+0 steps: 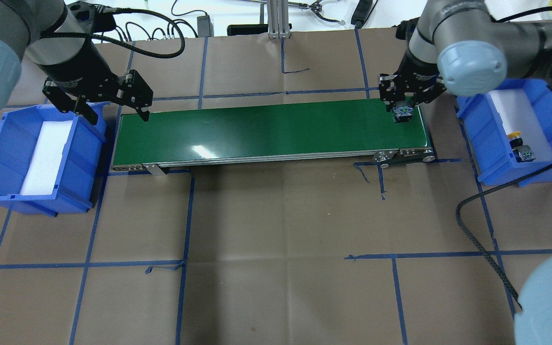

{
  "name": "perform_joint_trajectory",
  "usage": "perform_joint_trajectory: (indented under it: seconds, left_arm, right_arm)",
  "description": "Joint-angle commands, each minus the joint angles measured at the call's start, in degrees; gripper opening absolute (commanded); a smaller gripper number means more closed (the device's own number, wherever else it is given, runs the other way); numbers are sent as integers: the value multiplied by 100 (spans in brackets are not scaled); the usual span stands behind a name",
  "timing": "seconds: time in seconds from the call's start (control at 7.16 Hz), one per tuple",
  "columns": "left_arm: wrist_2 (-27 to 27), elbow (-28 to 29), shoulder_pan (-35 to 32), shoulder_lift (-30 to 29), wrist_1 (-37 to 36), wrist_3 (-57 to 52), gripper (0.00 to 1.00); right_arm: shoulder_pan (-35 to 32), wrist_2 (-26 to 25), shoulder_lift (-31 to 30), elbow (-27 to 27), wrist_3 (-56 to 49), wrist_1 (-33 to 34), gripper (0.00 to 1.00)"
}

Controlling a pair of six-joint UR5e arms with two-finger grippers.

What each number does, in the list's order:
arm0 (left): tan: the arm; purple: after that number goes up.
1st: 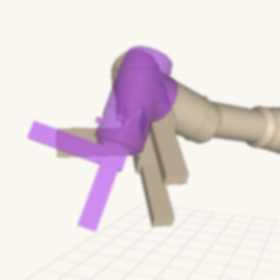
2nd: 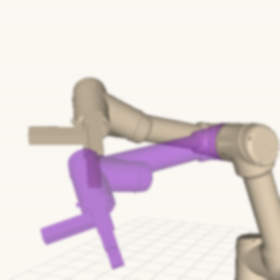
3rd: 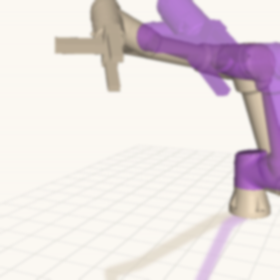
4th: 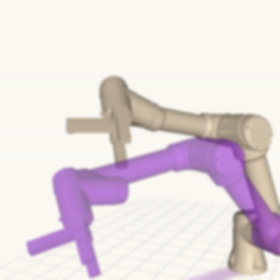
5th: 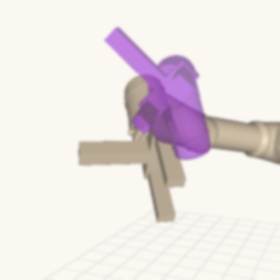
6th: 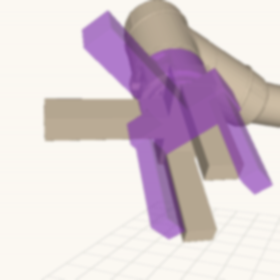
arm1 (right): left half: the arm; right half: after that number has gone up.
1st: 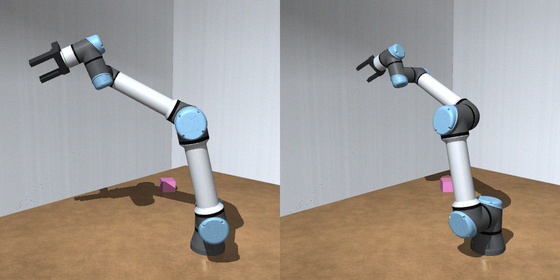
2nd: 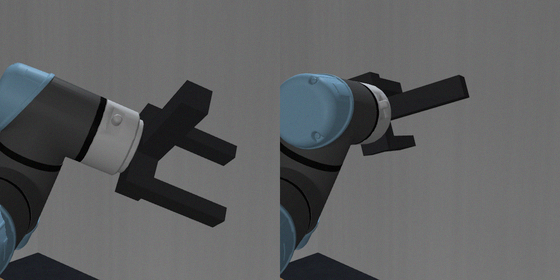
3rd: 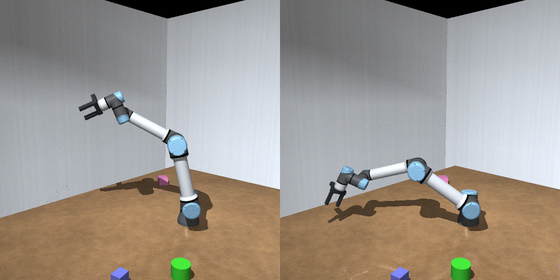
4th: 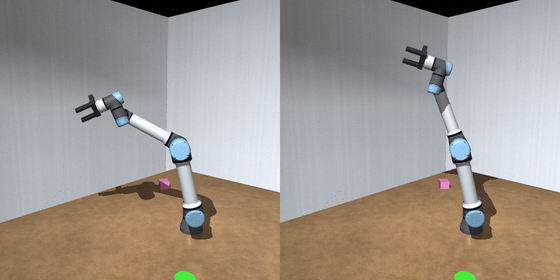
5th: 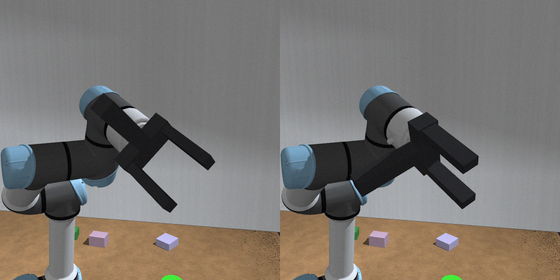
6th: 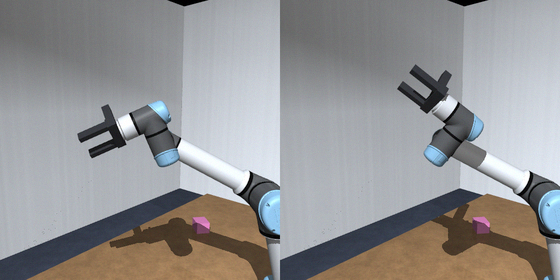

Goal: Transport two buttons from left to right
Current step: 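Carry the red button to the foam-lined bin with the right gripper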

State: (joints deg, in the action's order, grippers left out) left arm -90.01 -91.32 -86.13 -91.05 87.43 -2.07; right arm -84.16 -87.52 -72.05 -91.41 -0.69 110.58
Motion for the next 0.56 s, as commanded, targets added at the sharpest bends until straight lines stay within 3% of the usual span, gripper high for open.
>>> perform_joint_trajectory:
  seconds: [0.0, 0.42]
  left_arm:
    - [-8, 0, 0, 0, -7, -4, 99]
    - [1, 0, 0, -9, -24, -22, 99]
  right_arm:
    - [994, -2, -265, 305, -1366, -98, 4]
    - [1999, -19, 522, 1290, -3003, -257, 5]
